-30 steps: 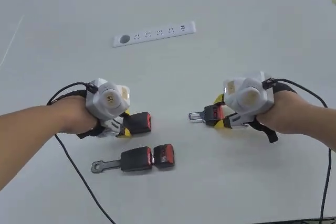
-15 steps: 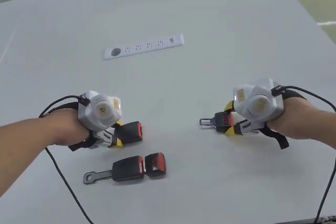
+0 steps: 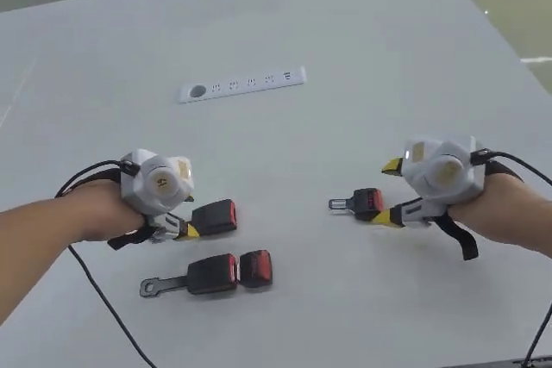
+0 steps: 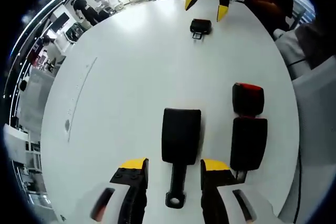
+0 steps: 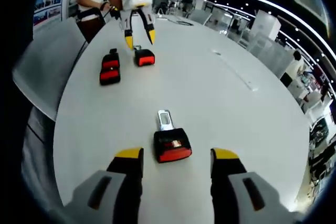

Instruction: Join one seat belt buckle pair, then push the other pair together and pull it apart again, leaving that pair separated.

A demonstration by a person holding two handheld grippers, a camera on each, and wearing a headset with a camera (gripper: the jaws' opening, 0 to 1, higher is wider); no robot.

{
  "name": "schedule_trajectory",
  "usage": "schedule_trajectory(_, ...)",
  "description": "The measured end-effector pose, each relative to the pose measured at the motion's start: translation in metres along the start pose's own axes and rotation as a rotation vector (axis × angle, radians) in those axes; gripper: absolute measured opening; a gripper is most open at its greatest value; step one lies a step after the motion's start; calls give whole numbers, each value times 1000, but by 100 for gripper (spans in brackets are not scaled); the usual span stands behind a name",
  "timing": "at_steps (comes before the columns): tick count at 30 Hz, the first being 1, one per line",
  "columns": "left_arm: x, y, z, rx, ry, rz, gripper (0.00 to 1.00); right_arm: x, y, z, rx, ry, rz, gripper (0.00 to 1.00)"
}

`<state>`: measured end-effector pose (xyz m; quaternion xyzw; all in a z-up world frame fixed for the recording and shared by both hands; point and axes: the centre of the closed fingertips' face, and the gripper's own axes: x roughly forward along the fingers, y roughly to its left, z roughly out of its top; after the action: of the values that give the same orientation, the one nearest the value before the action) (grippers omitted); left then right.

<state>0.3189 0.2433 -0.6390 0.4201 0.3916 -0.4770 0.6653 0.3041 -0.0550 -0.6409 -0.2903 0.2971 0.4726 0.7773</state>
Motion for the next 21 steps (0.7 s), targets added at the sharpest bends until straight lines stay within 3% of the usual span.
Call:
schedule_trajectory(5,-31,-16,-12,-69,-67,67,42,-16,24,12,69,-62,-12,54)
schedule_trajectory(8,-44,-21,-23,-123,-92,123,50,-19,37,17,82,-81,-17,58)
schedule_trajectory(13,-72,-48,-39,-265,-169,170,59,-31,64,23,71,-92,-20,69)
schedule_trajectory(18,-93,-73,-61,-298,-179,198,73,-48,73,21,111,-119,-59,80)
schedule_trajectory(21,-104,-84,-69,-353,-205,229,80,-58,74,16,154,-124,-83,85)
